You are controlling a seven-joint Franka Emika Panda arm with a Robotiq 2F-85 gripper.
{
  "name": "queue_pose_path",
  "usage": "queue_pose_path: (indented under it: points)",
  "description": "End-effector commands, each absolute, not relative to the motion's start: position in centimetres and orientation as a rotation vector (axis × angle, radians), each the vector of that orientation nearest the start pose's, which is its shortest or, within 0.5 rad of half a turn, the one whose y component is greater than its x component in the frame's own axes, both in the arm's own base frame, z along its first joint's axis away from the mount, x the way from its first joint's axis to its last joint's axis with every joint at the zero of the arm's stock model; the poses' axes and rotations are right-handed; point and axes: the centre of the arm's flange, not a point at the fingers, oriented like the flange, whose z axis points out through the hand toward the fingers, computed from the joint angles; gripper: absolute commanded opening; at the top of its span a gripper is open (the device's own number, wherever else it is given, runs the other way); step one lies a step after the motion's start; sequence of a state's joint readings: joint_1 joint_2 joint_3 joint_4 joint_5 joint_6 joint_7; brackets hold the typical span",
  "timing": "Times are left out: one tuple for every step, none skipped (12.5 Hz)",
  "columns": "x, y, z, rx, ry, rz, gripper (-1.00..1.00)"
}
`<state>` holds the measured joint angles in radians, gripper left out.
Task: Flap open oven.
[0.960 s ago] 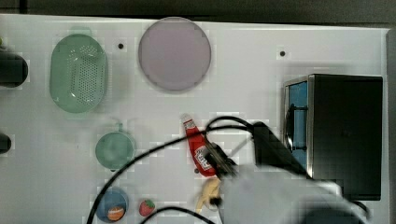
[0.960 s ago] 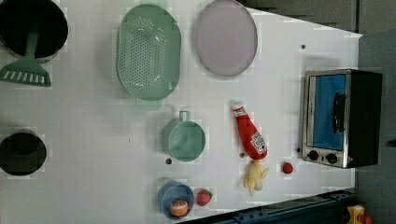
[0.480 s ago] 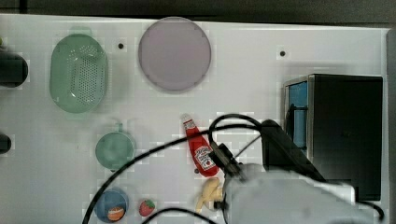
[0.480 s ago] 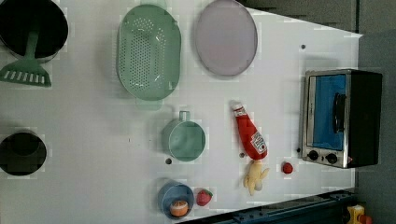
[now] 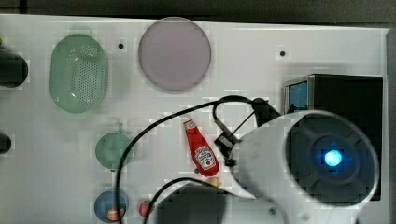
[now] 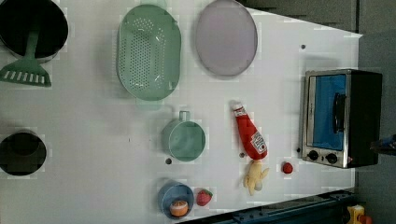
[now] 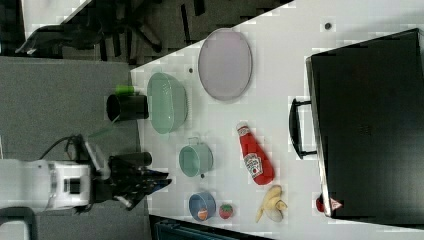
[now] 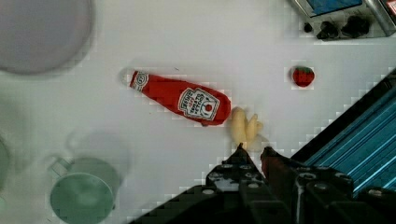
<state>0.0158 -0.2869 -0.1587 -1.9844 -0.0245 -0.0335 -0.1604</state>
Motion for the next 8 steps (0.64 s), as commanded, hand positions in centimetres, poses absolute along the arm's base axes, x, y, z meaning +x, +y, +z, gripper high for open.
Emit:
queue_pose_path:
  points:
    - [44.5,-13.0,56.5,-2.99,0.826,0.198,-0.65]
    - [45.0,-14.5,55.5,-3.009,0.72,0.185,-0.65]
    - [45.4,-16.0,54.5,-3.028,0.621,0.165,-0.65]
    - [45.8,-17.6,53.5,-3.053,0.521,0.146,-0.65]
    - [46.2,-19.0,52.4,-3.081,0.417,0.124,-0.65]
    - [46.7,-20.4,51.3,-3.104,0.321,0.099,-0.65]
    - [47.1,-21.6,50.1,-3.122,0.239,0.071,-0.65]
    - [47.6,-22.9,48.8,-3.144,0.171,0.042,-0.65]
